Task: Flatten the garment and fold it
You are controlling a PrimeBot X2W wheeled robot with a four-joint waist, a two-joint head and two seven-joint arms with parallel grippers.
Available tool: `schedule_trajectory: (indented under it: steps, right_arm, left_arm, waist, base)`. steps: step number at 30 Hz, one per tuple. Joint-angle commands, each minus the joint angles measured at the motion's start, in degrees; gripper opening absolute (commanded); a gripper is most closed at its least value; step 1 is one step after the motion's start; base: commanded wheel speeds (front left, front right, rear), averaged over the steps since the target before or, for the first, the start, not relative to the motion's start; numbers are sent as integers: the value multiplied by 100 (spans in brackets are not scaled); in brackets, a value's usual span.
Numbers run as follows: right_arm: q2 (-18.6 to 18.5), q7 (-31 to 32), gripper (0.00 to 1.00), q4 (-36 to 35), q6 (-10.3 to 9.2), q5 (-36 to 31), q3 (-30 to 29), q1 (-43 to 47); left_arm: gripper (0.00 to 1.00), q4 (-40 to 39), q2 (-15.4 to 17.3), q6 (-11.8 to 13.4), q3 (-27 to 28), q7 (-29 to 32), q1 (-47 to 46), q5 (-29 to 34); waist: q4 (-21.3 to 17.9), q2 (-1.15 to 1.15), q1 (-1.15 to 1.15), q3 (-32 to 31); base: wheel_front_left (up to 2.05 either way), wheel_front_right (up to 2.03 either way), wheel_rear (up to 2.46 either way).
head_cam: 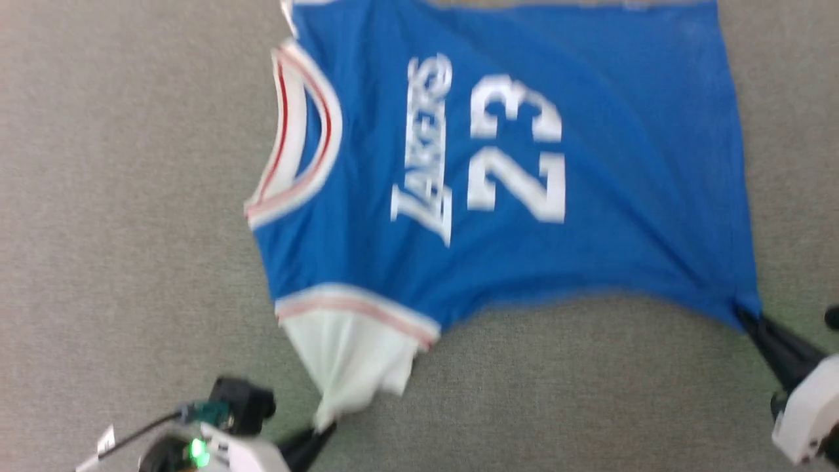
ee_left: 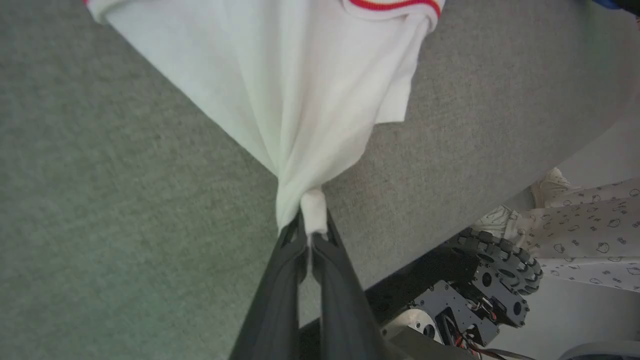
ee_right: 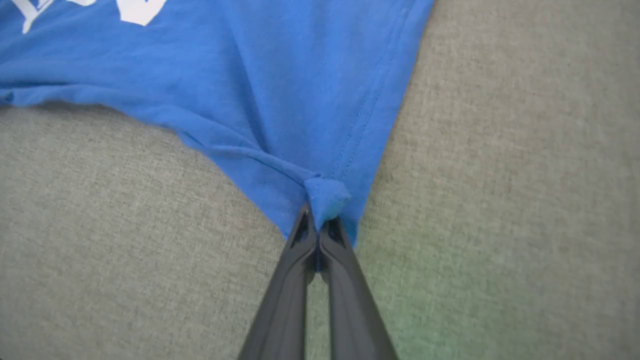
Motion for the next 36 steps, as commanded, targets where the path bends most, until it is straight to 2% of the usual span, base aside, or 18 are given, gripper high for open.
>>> schedule_trajectory:
  steps: [1,4,10,16,22,25,30,36]
  right_arm:
    - [71,74,0,50,-12,21,-19,218]
    - [125,317,0,59,-12,149,-23,561]
    - [103,1063,0,11,-12,363,65,1278]
    - [196,1653,0,-64,-12,536,25,1772]
    - [263,1792,0,-163,-12,551,-237,2155]
    - [315,1654,0,-294,-12,497,-491,2288]
    - [422,1293,0,-618,-12,218,-899,2152]
    - [463,1109,0,-1037,-12,-34,-1221,1635]
  left_arm:
    - [0,-50,72,82,-44,107,277,-259]
    - [0,-193,233,202,-76,296,647,-711]
    - [0,-392,511,378,-158,509,1039,-1082]
    - [0,-550,571,429,-213,542,1388,-1430]
    - [0,-632,598,449,-194,443,1609,-1629]
    - [0,-703,669,479,-52,147,1585,-1489]
    - [0,-891,783,482,190,-264,1184,-874]
    - [0,-1003,954,488,430,-307,438,-108]
  waist:
    - [23,0,1,-384]
    - [17,0,1,-567]
    - [52,0,1,-810]
    - [54,0,1,-1002]
    - [142,0,1,-1235]
    - [217,0,1,-1363]
    - [249,0,1,-1461]
    - [169,0,1,-1315]
  base:
    - [0,0,0]
    - [0,0,0]
    - [0,0,0]
    - [0,0,0]
    - [0,0,0]
    - [0,0,0]
    - [0,0,0]
    - [0,0,0]
